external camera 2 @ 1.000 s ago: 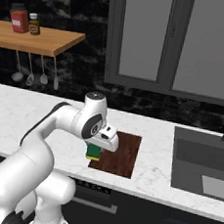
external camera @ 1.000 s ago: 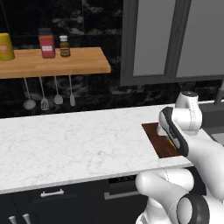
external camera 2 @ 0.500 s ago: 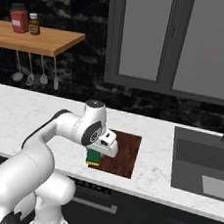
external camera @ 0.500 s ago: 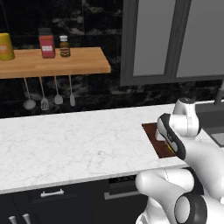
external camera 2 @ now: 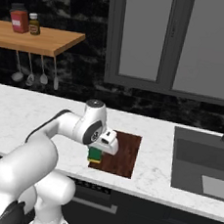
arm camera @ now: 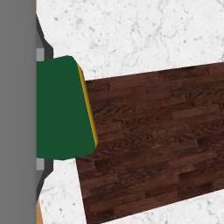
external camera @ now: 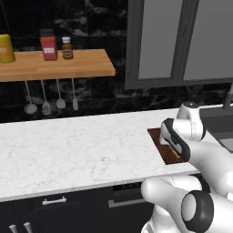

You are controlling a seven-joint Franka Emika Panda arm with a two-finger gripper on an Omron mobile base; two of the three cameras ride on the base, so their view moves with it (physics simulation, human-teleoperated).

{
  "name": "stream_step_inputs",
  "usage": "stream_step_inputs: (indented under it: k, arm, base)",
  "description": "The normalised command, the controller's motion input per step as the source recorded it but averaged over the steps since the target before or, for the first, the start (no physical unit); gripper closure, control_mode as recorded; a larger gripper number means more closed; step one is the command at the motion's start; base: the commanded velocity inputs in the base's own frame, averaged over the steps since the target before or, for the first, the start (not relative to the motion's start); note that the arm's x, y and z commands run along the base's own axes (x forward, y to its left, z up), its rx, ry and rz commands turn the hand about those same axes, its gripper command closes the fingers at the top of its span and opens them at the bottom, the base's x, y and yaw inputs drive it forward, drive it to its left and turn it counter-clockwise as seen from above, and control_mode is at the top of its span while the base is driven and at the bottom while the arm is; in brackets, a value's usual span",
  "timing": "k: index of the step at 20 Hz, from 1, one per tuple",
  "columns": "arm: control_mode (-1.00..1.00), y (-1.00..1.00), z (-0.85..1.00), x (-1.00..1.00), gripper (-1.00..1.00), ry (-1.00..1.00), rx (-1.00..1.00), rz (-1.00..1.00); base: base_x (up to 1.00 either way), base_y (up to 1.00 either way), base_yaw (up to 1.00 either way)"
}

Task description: Pick up the sponge from the counter and clean the cutting board by briefly scrubbing or pressing down on the cutting board. Once finished, release the sponge.

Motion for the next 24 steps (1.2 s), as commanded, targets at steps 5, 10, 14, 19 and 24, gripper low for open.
stream_step_inputs:
  k: [5, 10, 14, 19, 24]
  arm:
    - [-1.0, 0.0, -0.2, 0.06, 1.0, 0.0, 0.0, 0.0]
    - [-1.0, 0.0, -0.34, 0.0, 1.0, 0.0, 0.0, 0.0]
    - [-1.0, 0.0, -0.34, 0.0, 1.0, 0.0, 0.0, 0.0]
    - [-1.0, -0.02, -0.05, 0.05, 1.0, 0.0, 0.0, 0.0]
    - [-1.0, -0.1, 0.01, 0.26, 1.0, 0.0, 0.03, 0.0]
  base:
    - [0.0, 0.0, 0.0]
    - [0.0, 0.0, 0.0]
    - [0.0, 0.0, 0.0]
    - [0.0, 0.0, 0.0]
    - [0.0, 0.0, 0.0]
